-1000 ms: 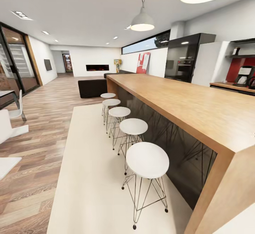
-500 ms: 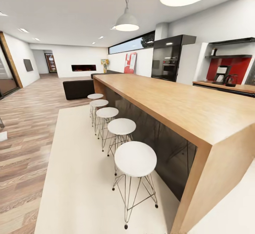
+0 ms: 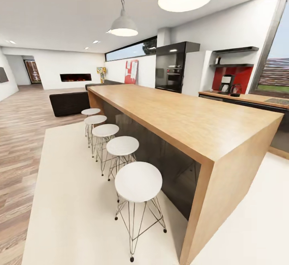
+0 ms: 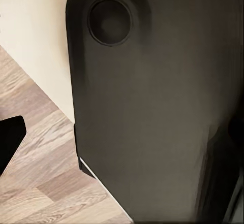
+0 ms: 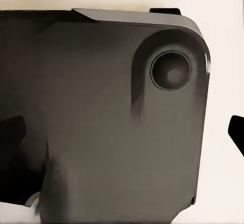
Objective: Set up a coffee station on the kitchen countertop: keep the coffee maker on the countertop, move the bottle of coffee from the kitchen shelf to the counter next to the coffee maker, place a paper coffee filter on top of the coffee maker, put the saucer next to the coffee maker with the coffee cup on the saucer, and place the electric kettle next to the coffee maker.
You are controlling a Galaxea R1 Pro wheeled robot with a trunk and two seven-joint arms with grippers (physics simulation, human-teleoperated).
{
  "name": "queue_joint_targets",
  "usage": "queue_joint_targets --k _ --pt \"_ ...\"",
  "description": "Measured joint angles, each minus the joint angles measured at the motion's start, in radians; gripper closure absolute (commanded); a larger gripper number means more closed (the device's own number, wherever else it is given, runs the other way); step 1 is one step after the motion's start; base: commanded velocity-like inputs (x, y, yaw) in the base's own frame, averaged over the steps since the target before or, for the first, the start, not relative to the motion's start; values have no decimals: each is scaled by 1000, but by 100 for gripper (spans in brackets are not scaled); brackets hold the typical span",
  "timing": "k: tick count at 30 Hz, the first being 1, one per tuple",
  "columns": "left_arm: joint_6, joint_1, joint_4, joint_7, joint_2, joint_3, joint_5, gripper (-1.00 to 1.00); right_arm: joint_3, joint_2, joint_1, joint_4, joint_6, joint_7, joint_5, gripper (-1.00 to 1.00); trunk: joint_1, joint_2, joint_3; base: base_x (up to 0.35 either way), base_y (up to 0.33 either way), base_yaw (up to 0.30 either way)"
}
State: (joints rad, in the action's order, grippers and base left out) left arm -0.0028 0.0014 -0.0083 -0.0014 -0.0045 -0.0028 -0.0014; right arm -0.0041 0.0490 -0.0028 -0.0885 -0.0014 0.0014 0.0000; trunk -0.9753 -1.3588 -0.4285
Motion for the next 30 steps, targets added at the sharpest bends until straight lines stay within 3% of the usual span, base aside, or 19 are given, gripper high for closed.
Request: queue_joint_targets --k 30 --pt "3 0 -1 3 7 3 1 -100 0 0 0 -27 0 0 0 -100 115 210 94 0 0 -267"
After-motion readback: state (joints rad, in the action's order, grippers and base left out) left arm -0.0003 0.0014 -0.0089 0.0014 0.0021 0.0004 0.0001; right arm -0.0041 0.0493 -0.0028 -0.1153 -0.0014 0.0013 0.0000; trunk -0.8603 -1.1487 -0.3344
